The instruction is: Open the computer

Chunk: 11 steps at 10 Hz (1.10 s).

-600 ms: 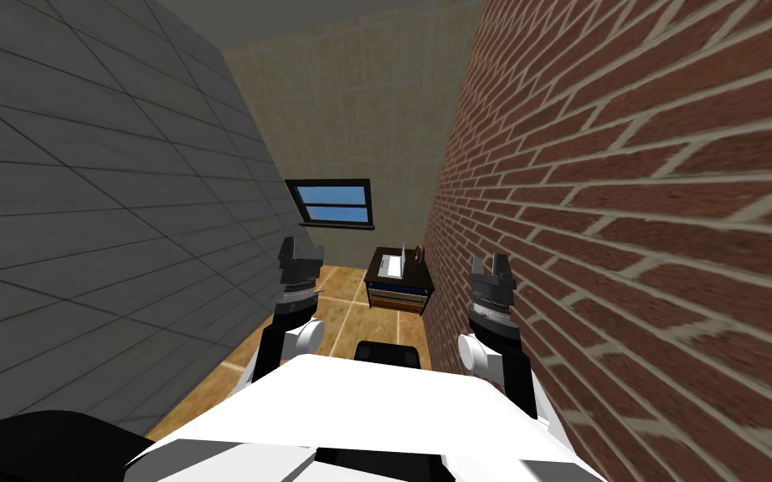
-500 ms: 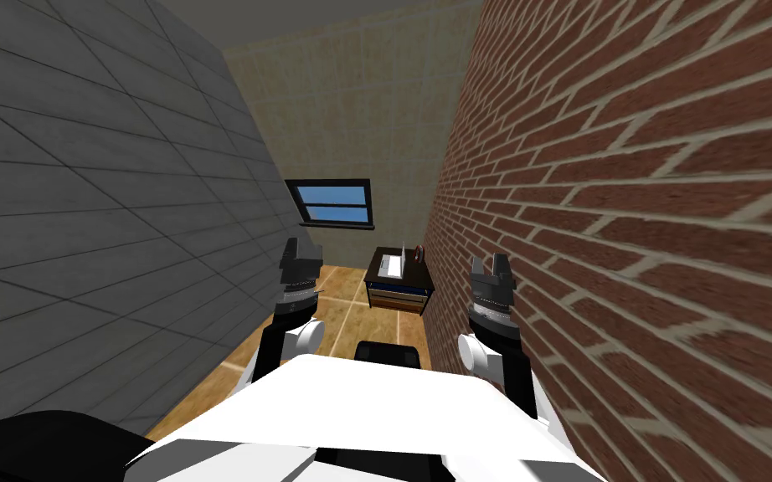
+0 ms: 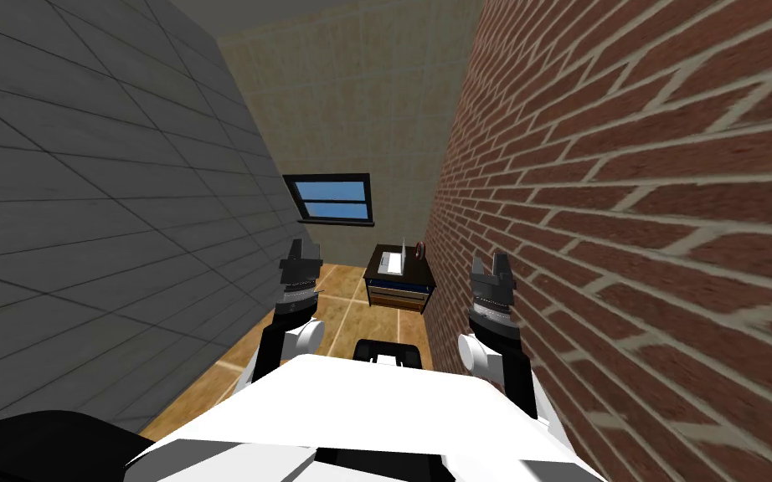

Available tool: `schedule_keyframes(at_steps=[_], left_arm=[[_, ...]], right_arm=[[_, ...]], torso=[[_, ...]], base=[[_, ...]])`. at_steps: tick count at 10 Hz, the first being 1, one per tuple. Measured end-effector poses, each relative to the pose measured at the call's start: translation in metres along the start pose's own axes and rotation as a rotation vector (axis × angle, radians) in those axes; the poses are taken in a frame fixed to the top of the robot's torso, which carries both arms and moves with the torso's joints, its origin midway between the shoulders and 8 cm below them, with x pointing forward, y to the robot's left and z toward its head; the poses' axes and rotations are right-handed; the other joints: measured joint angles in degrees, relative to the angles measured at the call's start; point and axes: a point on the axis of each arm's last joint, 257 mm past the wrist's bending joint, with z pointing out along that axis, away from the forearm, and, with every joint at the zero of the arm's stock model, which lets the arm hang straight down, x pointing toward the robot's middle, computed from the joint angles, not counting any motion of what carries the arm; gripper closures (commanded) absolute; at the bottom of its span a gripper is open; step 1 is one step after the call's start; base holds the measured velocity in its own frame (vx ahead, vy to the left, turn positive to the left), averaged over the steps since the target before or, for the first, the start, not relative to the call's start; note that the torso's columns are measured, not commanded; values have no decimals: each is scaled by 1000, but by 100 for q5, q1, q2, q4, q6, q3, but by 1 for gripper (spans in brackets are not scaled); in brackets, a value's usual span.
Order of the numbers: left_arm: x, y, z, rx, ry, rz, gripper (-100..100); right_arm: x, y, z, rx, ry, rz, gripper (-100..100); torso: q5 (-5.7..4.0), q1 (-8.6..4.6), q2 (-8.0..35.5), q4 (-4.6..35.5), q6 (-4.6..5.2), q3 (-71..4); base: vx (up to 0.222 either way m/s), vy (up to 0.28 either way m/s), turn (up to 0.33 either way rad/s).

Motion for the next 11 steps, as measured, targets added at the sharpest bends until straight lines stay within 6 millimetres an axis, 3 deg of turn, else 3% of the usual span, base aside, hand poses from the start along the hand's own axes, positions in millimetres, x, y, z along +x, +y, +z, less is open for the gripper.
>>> schedule_keyframes(at_steps=[3,4,6,11], left_arm=[[0,0,0,0,0,0,0],[0,0,0,0,0,0,0],[0,0,0,-1,0,0,0],[0,0,0,-1,0,0,0]], right_arm=[[0,0,0,0,0,0,0],[0,0,0,0,0,0,-100],[6,-1,1,-4,43,-34,-100],[28,-9,-1,-15,183,-218,-100]], torso=[[0,0,1270,1269,0,-2537],[0,0,1693,1692,0,-3383],[1,2,1936,1936,0,-3891],[1,1,1958,1960,0,-3921]], base=[[0,0,0],[13,3,-3],[19,8,-6],[48,24,-11]])
